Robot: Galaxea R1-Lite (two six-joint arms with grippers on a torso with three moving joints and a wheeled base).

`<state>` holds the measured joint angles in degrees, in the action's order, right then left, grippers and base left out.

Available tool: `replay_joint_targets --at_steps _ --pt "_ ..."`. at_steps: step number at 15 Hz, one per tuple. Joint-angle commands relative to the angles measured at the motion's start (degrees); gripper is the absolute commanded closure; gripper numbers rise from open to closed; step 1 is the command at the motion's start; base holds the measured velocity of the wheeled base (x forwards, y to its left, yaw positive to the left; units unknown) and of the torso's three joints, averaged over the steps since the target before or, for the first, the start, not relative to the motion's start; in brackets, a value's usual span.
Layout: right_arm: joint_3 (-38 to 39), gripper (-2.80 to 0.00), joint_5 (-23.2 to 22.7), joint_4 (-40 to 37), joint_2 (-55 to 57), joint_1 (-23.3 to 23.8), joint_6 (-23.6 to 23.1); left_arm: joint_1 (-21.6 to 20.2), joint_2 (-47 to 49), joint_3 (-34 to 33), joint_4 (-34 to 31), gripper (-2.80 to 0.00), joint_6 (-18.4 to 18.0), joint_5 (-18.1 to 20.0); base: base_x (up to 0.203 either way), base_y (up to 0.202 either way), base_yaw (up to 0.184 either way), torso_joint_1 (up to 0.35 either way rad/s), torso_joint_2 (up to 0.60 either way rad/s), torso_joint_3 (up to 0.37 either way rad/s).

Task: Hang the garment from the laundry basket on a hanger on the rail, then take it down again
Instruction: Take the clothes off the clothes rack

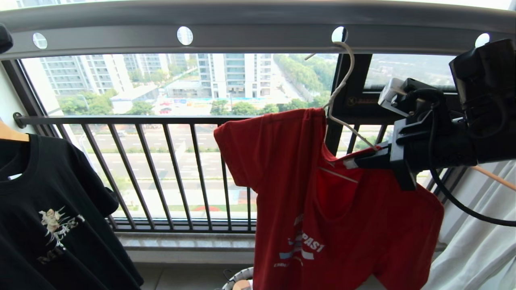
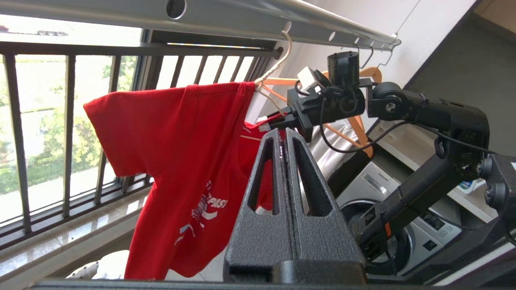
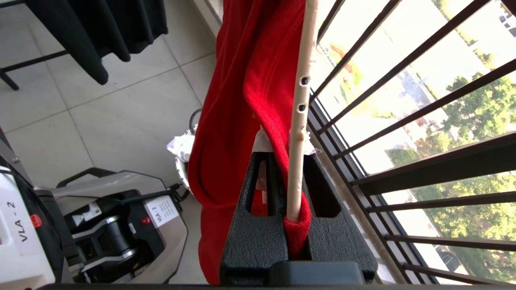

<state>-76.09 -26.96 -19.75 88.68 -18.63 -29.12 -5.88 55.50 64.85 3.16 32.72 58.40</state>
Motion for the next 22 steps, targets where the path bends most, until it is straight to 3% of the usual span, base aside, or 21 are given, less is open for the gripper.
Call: replay_joint_targets --at_steps 1,4,8,12,13,14,17,18,20,21,22 --pt "0.2 0.00 -0.2 -0.1 -0.9 0.0 -0.1 1.5 0.3 -1.1 0.0 0.00 0.2 4.0 0.000 0.000 0.000 0.000 0.00 0.000" --pt "0.2 0.00 -0.2 -0.1 -1.2 -0.1 -0.1 5.6 2.4 -2.6 0.0 0.00 -0.2 6.5 0.000 0.000 0.000 0.000 0.00 0.000" --pt "0.1 0.00 -0.1 0.0 -1.7 -0.3 -0.1 14.6 6.8 -5.3 0.0 0.00 -2.8 6.6 0.000 0.000 0.000 0.000 0.00 0.000" --pt "-0.1 0.00 -0.1 0.1 -1.8 -0.7 -0.1 21.0 10.8 -6.3 0.0 0.00 -3.3 6.1 0.000 0.000 0.000 0.000 0.00 0.000" --pt "-0.2 0.00 0.0 0.2 -1.8 -0.7 -0.1 22.7 11.6 -6.4 -0.1 0.00 -3.4 4.6 0.000 0.000 0.000 0.000 0.00 0.000" --pt "-0.2 0.00 0.0 0.2 -1.8 -0.7 -0.1 25.7 12.5 -6.2 -0.1 0.00 -3.4 0.0 0.000 0.000 0.000 0.000 0.00 0.000" --pt "-0.9 0.00 0.0 0.3 -0.9 -0.8 -0.1 38.2 16.3 -4.4 -0.4 0.00 -3.5 -19.5 0.000 0.000 0.000 0.000 0.00 0.000" --pt "-1.1 0.00 0.1 0.3 -0.7 -1.1 -0.1 41.0 18.2 -3.3 -0.5 0.00 -4.2 -22.2 0.000 0.000 0.000 0.000 0.00 0.000" --pt "-1.2 0.00 0.2 0.3 -0.4 -1.2 -0.1 42.9 21.3 -2.2 -0.5 0.00 -6.9 -24.2 0.000 0.000 0.000 0.000 0.00 0.000" --pt "-1.2 0.00 0.3 0.3 -0.5 -1.2 -0.1 43.2 22.8 -2.1 -0.4 -2.80 -8.5 -25.4 0.000 0.000 0.000 0.000 0.00 0.000" --pt "-1.2 0.00 0.4 0.2 -0.5 -1.2 -0.1 44.2 24.8 -1.7 -0.2 -2.80 -9.9 -28.6 0.000 0.000 0.000 0.000 0.00 0.000"
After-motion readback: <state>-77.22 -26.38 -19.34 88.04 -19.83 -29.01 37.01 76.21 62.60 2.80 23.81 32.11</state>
